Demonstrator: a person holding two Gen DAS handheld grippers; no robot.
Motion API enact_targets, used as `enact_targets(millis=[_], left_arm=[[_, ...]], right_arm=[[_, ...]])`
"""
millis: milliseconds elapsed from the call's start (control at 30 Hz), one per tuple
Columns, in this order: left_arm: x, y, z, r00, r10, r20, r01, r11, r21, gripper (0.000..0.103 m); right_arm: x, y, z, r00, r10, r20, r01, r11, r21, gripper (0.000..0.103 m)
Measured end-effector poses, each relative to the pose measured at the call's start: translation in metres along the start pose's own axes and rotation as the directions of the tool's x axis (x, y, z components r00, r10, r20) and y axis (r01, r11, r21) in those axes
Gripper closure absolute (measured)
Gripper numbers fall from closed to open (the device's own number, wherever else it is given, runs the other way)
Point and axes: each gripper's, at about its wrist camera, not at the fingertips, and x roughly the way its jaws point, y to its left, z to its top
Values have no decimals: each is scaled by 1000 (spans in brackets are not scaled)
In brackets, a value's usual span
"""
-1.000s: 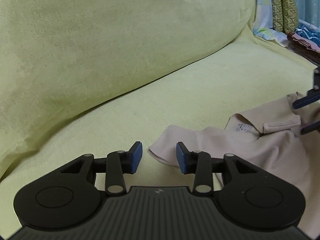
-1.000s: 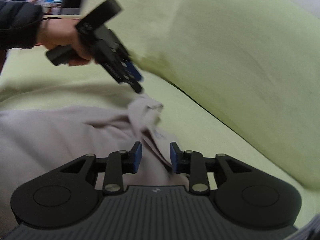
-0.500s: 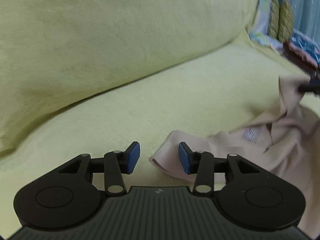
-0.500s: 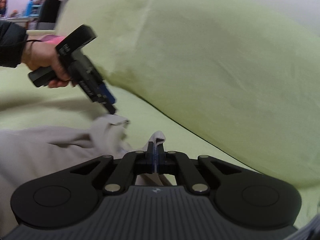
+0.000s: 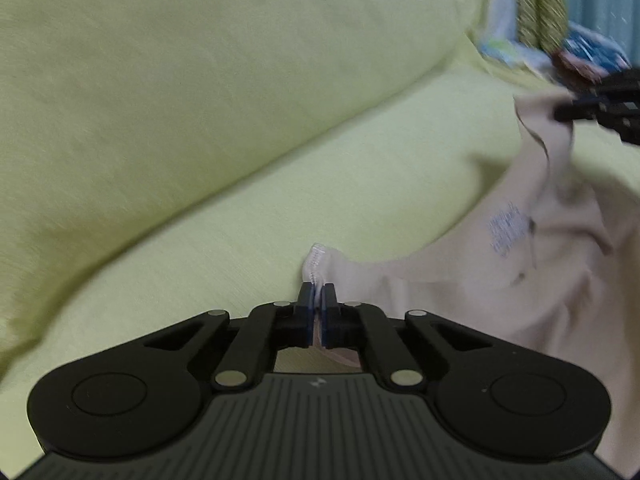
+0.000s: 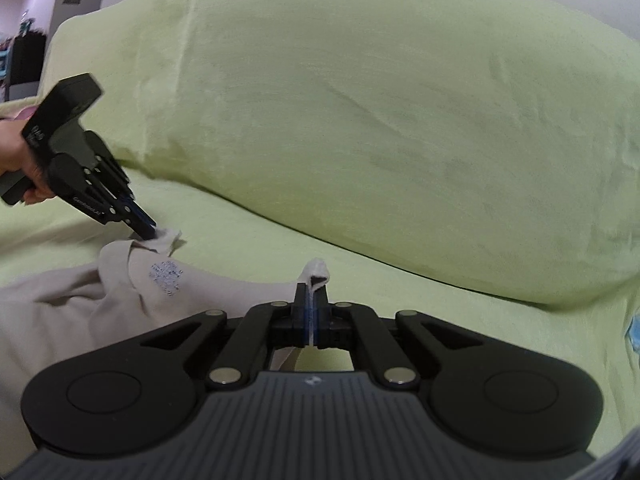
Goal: Fold clothes
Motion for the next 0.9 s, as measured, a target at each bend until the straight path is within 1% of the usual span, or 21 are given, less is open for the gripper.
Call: enact_targets(millis=[133,233,333,367,467,567,633,767,833,900], left_arm=[[10,12,14,997,55,56,-51,997,-59,103],[23,17,19,995,73,69,-68,995,-78,103],[38,18,23,994,78,79,-71,994,-87,103],[42,17,23,993,82,79,-75,994,-85,103],[51,19,25,988,124,88,-116,989,-92,103],[52,25,27,978,179,104,-165,978,-130,103],[52,29,28,971,221,97,-206,968,-144,103],[66,25,23,972,230,37,-224,967,-124,103],[71,25,19,974,224,15,-220,966,-138,103],[71,27,15,976,216,12,-211,963,-168,93]], right_arm=[[21,-28,10,998,-56,-1,56,997,54,103],[46,-46,13,996,-78,-29,81,993,90,103],[71,-54,13,993,-111,-51,113,993,39,103],[77,-55,13,992,-114,-57,117,992,37,103],[96,-56,9,988,-128,-88,131,991,32,103],[110,-57,6,984,-152,-88,154,988,17,103],[116,-58,7,985,-150,-85,153,988,34,103],[136,-52,2,982,-139,-127,142,990,13,103],[145,-49,-3,979,-126,-162,129,992,4,103],[143,-49,-5,978,-125,-169,129,992,12,103]])
